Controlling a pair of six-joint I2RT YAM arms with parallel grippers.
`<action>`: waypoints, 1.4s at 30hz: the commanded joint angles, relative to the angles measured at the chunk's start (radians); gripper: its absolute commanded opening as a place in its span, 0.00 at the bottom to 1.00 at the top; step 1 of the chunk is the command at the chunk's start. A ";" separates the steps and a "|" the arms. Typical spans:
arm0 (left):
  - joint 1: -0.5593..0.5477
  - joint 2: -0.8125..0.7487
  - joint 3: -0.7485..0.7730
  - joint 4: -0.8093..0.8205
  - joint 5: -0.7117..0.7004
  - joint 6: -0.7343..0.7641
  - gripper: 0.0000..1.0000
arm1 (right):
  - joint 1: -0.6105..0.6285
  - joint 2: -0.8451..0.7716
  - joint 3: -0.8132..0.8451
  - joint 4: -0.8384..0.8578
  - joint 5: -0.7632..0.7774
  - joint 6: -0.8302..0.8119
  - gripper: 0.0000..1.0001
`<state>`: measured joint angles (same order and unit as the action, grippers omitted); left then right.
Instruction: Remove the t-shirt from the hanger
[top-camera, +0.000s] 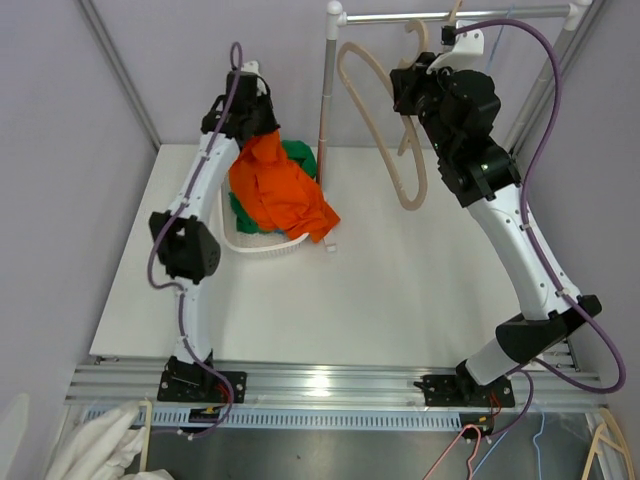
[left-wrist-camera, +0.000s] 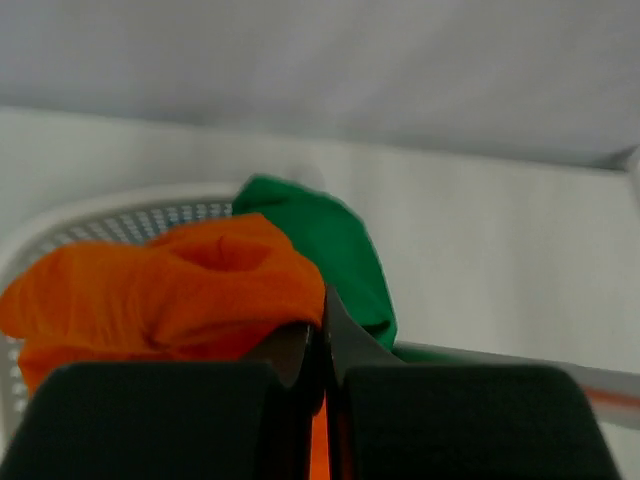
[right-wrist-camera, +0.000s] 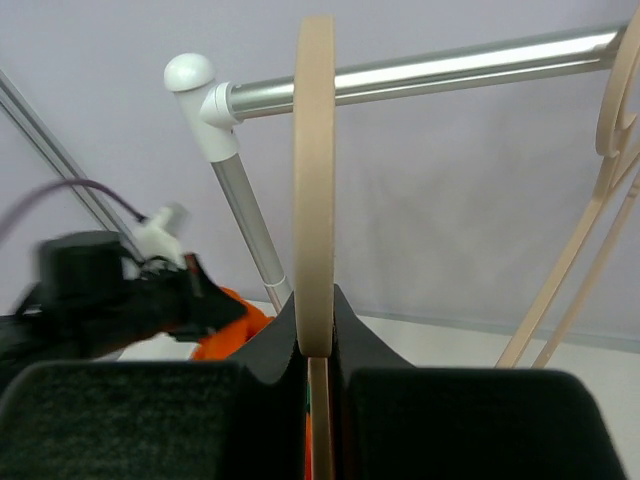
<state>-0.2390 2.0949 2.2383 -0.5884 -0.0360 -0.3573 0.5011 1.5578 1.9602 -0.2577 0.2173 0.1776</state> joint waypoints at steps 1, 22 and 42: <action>0.003 0.275 0.317 -0.474 0.184 -0.029 0.01 | -0.010 0.011 0.081 0.005 -0.016 -0.017 0.00; -0.006 0.037 -0.355 -0.357 0.041 -0.032 0.26 | -0.067 0.036 0.055 0.043 -0.009 -0.041 0.00; -0.008 -0.434 -0.259 -0.285 -0.050 -0.060 0.99 | -0.101 0.238 0.339 -0.038 -0.013 -0.012 0.00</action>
<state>-0.2466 1.7981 2.0247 -0.9318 -0.0742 -0.4103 0.4038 1.7596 2.2166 -0.3016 0.1791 0.1543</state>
